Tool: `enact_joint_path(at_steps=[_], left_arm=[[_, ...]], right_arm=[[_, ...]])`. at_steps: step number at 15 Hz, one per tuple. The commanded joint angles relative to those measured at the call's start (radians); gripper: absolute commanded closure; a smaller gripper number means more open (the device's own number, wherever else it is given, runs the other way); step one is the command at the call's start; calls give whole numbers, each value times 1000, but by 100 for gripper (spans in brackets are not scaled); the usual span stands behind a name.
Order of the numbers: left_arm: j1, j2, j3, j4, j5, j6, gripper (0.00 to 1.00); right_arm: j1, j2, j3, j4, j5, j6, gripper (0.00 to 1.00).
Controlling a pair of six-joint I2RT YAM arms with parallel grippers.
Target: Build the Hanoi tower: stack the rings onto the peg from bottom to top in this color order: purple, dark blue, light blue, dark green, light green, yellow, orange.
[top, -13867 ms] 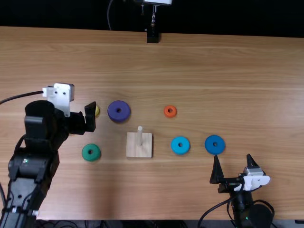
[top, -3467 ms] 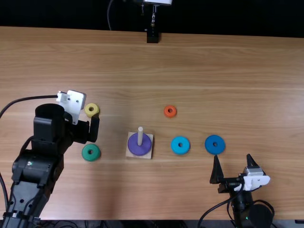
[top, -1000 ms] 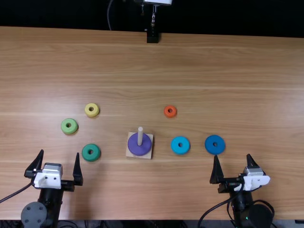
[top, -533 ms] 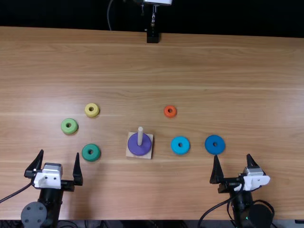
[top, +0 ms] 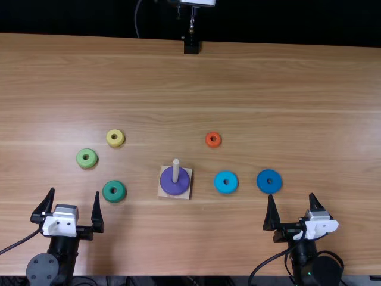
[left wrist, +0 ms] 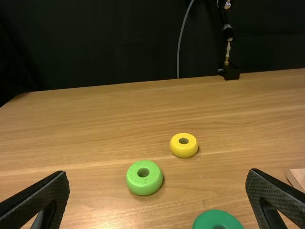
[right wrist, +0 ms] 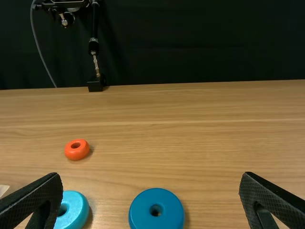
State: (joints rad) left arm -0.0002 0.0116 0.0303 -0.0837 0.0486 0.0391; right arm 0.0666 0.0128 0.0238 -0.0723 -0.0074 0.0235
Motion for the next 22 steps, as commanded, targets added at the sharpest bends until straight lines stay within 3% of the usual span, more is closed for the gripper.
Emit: enact_joint_path(at_steps=[1, 5, 7, 10, 11, 14, 16, 18, 19, 22], left_arm=[[-7, -12, -30, -3, -6, 0, 0], [-7, -12, -30, -3, -6, 0, 0], [-7, -12, -30, -3, -6, 0, 0], [-7, -12, -30, -3, -6, 0, 0], [-7, -12, -30, -3, -6, 0, 0], [-7, -12, -30, -3, -6, 0, 0], [-7, -12, -30, -3, -6, 0, 0], [-7, -12, -30, -3, -6, 0, 0], [-7, -12, -30, -3, -6, 0, 0], [-7, -12, -30, -3, -6, 0, 0]], right_arm=[[-5, -13, -10, -4, -2, -1, 0], [-7, -13, -7, 42, -5, 4, 0], [-8, -13, 8, 206, -7, 8, 0], [-10, -13, 151, 296, -33, 6, 0], [-10, -13, 242, 294, -20, 8, 0], [-2, 253, 453, 294, -15, 8, 0], [-5, 450, 584, 276, -16, 8, 0], [-5, 529, 631, 217, -16, 0, 0], [2, 547, 656, 149, -16, 2, 0], [10, 819, 783, -87, -18, 10, 0]])
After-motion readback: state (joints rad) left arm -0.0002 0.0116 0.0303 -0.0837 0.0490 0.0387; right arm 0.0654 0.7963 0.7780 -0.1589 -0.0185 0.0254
